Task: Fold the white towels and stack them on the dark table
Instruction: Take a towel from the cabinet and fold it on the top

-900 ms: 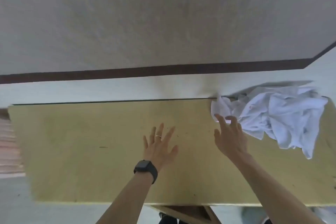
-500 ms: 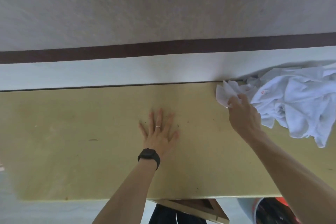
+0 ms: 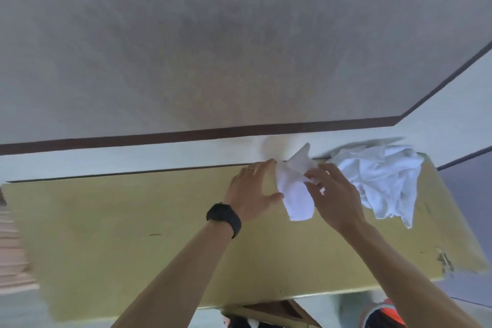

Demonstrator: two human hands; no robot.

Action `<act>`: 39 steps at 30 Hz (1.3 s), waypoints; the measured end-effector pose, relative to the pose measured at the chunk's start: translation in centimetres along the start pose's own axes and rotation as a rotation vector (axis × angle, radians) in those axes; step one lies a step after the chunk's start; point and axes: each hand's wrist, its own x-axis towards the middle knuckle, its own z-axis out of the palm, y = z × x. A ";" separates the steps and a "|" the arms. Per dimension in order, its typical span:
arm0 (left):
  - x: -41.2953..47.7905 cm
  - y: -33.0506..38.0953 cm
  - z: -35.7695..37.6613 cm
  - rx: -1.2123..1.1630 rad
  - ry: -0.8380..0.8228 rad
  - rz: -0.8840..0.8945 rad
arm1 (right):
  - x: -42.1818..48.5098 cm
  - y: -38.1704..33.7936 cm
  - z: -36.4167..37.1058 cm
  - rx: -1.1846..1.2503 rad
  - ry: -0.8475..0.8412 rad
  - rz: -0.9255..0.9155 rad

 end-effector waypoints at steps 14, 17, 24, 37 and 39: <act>-11.5 2.2 -6.6 0.138 0.088 0.104 | -7.4 -8.1 -2.7 -0.011 -0.108 -0.142; -13.0 1.3 -7.1 0.091 -0.032 0.004 | -8.5 -7.5 -2.5 -0.073 -0.183 -0.150; -14.7 -2.1 -7.3 0.074 -0.069 -0.093 | -10.0 -5.6 -2.6 -0.008 -0.467 -0.053; -15.7 -5.8 -6.8 0.193 -0.034 -0.125 | -11.1 -2.8 -2.1 -0.239 -0.510 -0.020; -14.9 -5.8 -7.7 0.264 0.026 -0.126 | -9.9 -2.8 -2.4 -0.218 -0.444 -0.015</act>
